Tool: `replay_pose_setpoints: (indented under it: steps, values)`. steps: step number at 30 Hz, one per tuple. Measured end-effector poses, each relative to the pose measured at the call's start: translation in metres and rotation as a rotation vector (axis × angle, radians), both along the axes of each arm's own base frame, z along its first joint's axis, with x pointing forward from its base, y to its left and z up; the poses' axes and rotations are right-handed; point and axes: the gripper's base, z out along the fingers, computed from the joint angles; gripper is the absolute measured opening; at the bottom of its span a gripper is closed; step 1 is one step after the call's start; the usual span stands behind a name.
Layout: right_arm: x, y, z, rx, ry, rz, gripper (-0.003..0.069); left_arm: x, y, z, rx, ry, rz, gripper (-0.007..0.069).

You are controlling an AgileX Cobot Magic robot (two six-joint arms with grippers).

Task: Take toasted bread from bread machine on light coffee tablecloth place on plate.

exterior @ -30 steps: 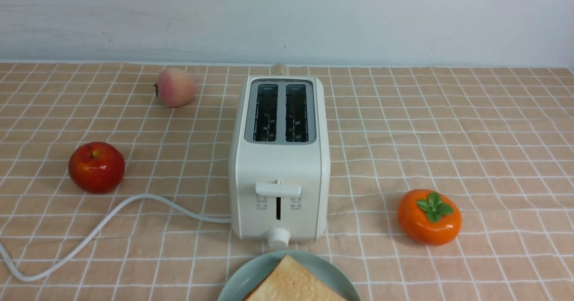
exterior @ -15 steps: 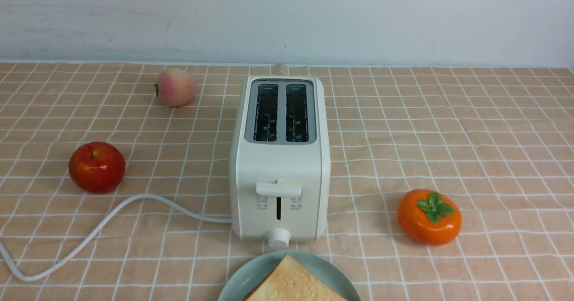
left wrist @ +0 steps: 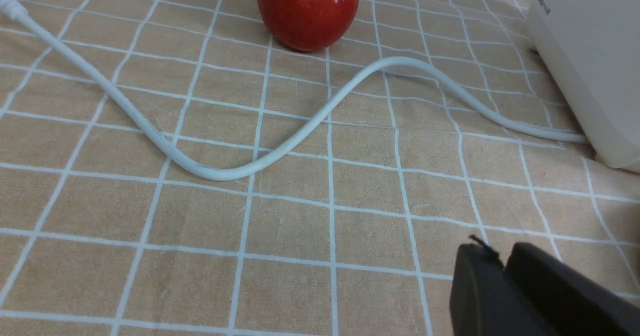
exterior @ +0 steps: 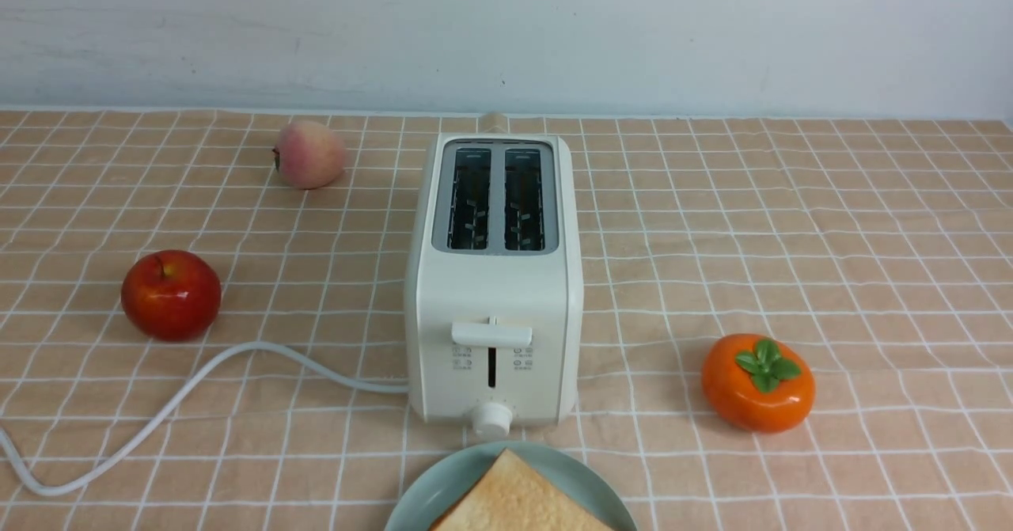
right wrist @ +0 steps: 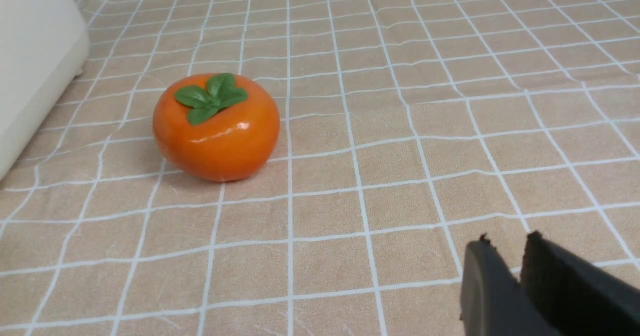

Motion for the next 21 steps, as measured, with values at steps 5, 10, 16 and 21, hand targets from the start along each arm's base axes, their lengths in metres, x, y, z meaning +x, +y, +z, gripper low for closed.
replay_pose_setpoints:
  steps: [5,10,16,21]
  values:
    - [0.0,0.0,0.0,0.0,0.0,0.0,0.0124,0.0,0.0,0.0,0.0,0.0,0.0,0.0074]
    - [0.0,0.0,0.0,0.0,0.0,0.0,0.0129,0.0,0.0,0.0,0.0,0.0,0.0,0.0074]
    - [0.0,0.0,0.0,0.0,0.0,0.0,0.0139,0.0,0.0,0.0,0.0,0.0,0.0,0.0074]
    - [0.0,0.0,-0.0001,0.0,0.001,0.0,0.0145,0.0,0.0,0.0,0.0,0.0,0.0,0.0076]
